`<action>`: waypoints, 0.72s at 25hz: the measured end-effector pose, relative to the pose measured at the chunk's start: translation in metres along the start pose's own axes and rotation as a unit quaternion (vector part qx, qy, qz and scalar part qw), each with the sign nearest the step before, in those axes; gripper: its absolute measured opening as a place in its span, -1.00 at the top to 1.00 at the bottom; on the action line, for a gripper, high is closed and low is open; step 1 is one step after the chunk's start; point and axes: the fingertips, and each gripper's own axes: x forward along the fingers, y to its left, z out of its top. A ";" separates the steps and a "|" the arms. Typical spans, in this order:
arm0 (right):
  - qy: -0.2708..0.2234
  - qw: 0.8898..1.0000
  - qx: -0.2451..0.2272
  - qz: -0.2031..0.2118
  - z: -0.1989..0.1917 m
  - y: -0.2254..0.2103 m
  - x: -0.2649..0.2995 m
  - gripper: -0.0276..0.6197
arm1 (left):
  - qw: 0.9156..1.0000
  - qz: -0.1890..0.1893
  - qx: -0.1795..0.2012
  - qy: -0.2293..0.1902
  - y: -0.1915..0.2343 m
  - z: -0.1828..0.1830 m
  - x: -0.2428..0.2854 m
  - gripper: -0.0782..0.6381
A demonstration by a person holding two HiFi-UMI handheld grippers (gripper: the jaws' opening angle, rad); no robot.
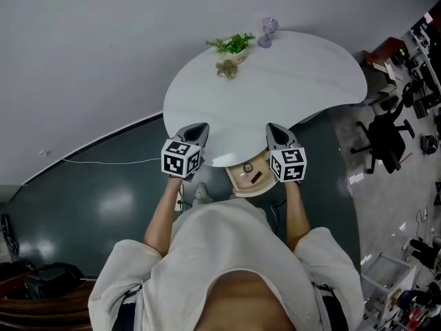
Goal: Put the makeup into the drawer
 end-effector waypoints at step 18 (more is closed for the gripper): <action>-0.039 0.999 -0.006 -0.028 0.044 -0.001 -0.021 0.92 | 0.998 0.007 0.034 -0.049 0.009 0.063 -0.017 0.75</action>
